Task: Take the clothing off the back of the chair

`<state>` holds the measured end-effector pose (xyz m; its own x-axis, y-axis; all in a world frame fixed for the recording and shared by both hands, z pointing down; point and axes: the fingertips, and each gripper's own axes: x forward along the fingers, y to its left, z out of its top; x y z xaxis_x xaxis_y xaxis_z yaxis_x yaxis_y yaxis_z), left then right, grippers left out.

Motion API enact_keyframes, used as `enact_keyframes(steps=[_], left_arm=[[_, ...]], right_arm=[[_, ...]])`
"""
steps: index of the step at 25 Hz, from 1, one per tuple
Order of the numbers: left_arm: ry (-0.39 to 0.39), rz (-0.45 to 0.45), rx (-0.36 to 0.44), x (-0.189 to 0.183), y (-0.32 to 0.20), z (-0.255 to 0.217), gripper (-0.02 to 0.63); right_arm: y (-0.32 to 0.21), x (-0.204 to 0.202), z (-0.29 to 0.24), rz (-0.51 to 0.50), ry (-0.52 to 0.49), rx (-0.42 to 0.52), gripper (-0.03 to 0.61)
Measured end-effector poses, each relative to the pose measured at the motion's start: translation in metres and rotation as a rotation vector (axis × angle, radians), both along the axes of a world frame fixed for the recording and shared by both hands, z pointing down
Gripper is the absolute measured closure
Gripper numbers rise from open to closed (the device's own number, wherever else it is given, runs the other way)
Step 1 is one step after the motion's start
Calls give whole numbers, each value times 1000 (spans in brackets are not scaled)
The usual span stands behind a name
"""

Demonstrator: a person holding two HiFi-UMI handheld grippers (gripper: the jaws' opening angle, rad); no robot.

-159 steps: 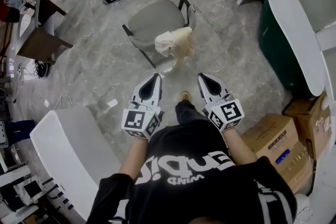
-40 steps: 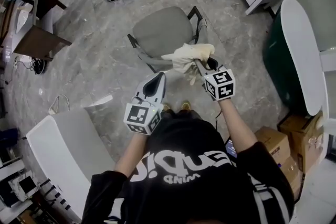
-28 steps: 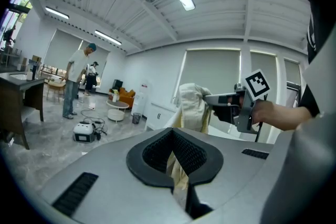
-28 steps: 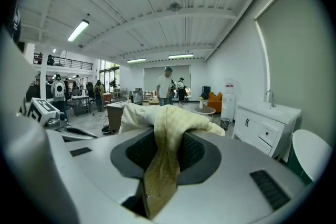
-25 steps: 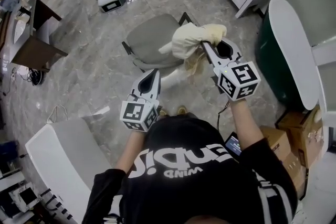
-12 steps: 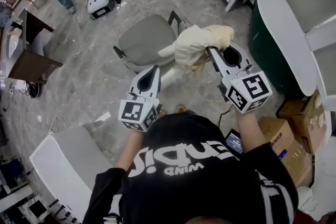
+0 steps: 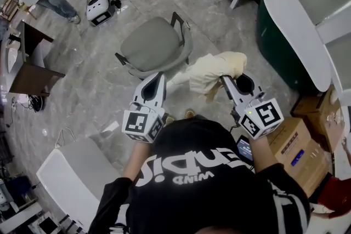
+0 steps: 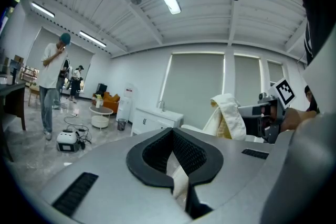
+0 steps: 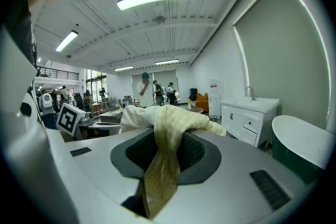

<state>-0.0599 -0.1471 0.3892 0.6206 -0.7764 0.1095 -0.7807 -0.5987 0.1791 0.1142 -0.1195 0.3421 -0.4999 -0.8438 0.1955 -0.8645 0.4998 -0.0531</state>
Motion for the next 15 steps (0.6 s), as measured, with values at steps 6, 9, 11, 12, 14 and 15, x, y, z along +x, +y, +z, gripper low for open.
enact_keyframes(steps=[6,9,11,12,14,15], left_arm=[[0,1,8,1,3,1,600],[-23,-5,19,2,3,4,600],[-39,-7,21,0,2,8,600],[-43,-8,19,-1,2,10,600],[-48,-11,11,-4,2,14,600],[-50,-12,9,-6,3,15,600]], right_arm=[[7,2,39,26,-28,29,476],[5,3,64,41,-34,27,476],[5,3,81,50,-33,8,476],[4,2,88,54,-31,-3,476],[4,1,99,59,-29,-23,476],[4,0,103,60,-30,-31,476]])
